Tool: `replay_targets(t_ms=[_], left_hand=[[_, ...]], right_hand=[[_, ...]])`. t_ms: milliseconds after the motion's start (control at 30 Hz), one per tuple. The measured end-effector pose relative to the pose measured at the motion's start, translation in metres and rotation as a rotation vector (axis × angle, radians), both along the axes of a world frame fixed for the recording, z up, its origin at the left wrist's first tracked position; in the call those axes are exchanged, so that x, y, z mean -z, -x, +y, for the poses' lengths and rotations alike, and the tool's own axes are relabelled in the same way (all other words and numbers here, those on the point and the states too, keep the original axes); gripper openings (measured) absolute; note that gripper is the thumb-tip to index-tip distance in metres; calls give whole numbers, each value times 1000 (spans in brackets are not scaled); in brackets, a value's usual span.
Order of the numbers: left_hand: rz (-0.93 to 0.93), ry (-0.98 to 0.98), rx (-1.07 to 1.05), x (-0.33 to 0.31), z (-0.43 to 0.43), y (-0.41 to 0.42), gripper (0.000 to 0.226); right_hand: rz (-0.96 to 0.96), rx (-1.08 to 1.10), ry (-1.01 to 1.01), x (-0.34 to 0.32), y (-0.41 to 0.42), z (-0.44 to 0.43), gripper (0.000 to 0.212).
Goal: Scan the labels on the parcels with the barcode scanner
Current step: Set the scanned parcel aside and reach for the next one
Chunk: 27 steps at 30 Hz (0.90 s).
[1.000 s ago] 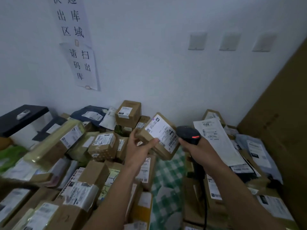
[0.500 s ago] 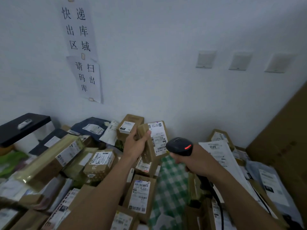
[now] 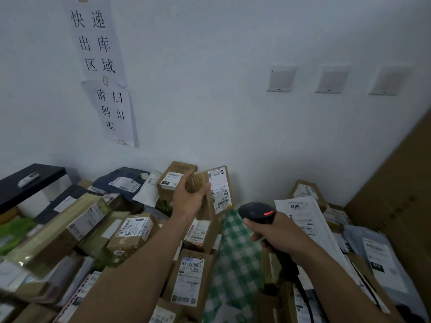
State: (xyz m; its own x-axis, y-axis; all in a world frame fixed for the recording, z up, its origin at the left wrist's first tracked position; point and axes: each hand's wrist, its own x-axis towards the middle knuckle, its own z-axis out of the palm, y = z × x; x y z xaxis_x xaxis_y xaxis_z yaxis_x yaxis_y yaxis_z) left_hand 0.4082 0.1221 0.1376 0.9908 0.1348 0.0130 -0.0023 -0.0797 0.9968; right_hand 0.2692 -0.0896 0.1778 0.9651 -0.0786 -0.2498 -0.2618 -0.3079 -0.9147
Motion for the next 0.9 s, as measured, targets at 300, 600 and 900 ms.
replay_targets(t_ms=[300, 600, 900], left_hand=[[-9, 9, -20, 8, -3, -12, 67], [-41, -1, -29, 22, -7, -25, 69], [-71, -71, -102, 19, -20, -101, 82]], right_hand=[[29, -41, -6, 9, -15, -2, 25], [21, -81, -12, 18, -34, -11, 22], [-42, 105, -37, 28, -115, -30, 21]])
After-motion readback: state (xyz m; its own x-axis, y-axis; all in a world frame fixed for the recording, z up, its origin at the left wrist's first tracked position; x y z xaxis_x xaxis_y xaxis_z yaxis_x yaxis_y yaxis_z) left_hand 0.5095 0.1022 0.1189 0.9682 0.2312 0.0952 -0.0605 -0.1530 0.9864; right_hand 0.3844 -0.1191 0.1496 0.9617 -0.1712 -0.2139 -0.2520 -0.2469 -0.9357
